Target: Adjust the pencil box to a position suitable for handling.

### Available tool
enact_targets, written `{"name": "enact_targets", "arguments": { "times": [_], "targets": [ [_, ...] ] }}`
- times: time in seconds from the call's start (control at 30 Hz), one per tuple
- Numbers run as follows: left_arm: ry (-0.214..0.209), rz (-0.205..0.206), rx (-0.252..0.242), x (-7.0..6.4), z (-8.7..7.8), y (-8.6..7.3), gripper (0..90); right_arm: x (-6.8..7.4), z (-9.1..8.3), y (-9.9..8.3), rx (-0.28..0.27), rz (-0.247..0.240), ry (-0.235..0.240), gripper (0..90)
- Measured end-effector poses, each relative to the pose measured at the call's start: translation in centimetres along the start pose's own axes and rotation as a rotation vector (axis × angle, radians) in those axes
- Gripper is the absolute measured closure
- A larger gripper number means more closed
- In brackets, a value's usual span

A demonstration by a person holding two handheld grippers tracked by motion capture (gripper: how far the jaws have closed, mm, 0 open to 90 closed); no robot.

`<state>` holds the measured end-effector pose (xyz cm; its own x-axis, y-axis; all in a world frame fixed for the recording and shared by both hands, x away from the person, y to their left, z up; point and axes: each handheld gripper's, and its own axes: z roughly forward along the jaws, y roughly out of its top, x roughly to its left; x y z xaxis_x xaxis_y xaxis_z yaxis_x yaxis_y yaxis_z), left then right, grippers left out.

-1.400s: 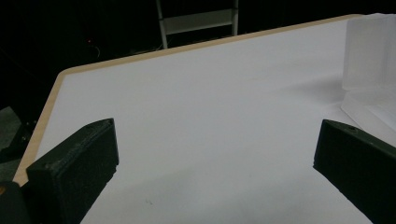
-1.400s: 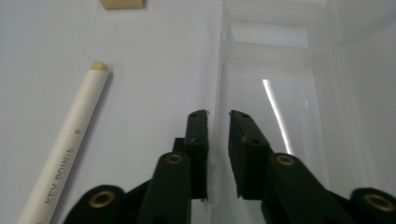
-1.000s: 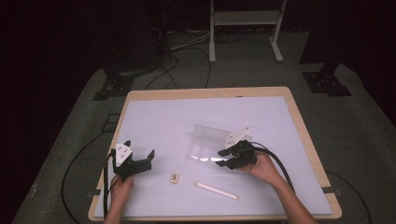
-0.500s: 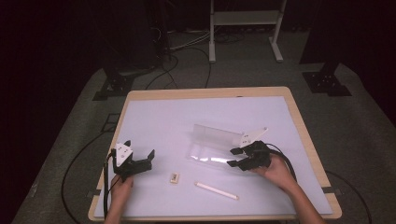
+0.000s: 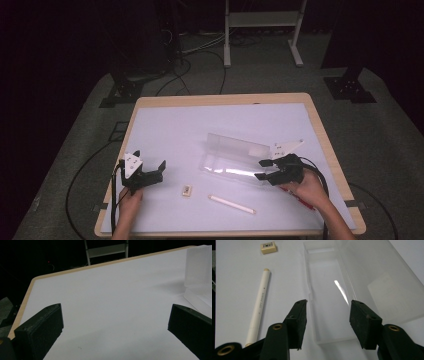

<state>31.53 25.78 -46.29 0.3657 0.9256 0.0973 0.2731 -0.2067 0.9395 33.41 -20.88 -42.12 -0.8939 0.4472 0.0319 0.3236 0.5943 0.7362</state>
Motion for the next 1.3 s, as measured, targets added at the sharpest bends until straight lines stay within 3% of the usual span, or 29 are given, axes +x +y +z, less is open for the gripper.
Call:
{"name": "enact_targets", "arguments": {
  "times": [0.7,1.3],
  "targets": [
    [0.005,0.001,0.002,-0.1,0.0,0.0,0.0,-0.2,-2.5,-3.9,0.014,0.072,-0.044,47.1],
    [0.007,-0.001,0.003,-0.1,0.0,0.0,0.0,0.4,-4.8,-7.4,0.054,0.143,-0.088,54.2]
  ]
}}
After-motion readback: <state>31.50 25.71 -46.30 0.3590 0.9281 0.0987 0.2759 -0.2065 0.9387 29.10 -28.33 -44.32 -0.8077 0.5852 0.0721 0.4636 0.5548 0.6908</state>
